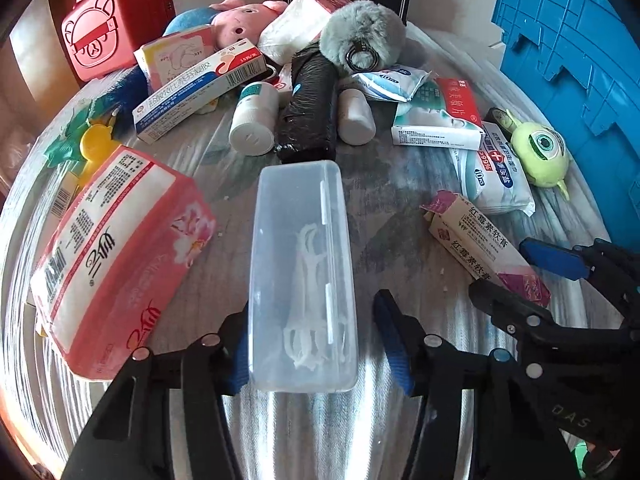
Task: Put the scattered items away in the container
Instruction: 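Grasp the clear floss box with the left tool while the right tool grasps the pink ointment box, then lift the floss box and ointment box and carry both over the crate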
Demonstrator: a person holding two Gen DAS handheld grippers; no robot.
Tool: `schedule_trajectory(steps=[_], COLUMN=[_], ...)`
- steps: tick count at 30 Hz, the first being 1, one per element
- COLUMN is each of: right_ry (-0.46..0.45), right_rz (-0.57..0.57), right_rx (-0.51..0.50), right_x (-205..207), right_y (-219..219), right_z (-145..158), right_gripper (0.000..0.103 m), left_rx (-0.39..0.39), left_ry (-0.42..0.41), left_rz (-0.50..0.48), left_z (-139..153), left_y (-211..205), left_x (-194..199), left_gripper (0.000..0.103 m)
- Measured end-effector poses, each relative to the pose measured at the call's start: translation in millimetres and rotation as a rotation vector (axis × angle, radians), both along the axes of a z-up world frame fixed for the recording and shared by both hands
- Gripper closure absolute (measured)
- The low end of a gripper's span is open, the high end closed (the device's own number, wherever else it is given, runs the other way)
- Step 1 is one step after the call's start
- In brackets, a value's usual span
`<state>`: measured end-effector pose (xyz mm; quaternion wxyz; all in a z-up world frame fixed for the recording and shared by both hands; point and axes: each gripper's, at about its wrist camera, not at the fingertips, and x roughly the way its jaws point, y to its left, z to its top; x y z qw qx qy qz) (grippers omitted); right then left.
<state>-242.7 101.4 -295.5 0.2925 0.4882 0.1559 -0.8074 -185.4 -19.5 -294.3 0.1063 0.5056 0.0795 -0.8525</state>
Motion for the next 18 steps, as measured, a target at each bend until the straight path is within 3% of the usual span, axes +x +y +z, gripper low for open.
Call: schedule_trajectory(steps=[1, 3, 4, 12, 18], right_ry=[0.000, 0.026, 0.022, 0.090, 0.174], right_rz=[0.004, -0.001, -0.010, -0.038, -0.052], right_rx=[0.014, 0.028, 0.021, -0.053, -0.096], right_x=[0.7, 2.7, 2.7, 17.3, 33.8], right_y=[-3.3, -7.1, -7.7, -8.6, -13.2], right_z=[-3.7, -3.0, -0.8, 46.3, 100.4], right_gripper=[0.055, 0.071, 0.073, 0.075, 0.075], left_rx=[0.003, 0.007, 0.004, -0.038, -0.044], left_ry=[0.005, -0.002, 0.006, 0.103, 0.194], left_rz=[-0.003, -0.007, -0.008, -0.025, -0.029], left_z=[0.7, 2.5, 4.6, 54.3, 108.0], left_y=[0.0, -1.3, -1.8, -3.7, -9.9], left_x=[0.7, 0.7, 1.6, 15.3, 26.7], left_gripper=[0.070, 0.071, 0.071, 0.071, 0.071])
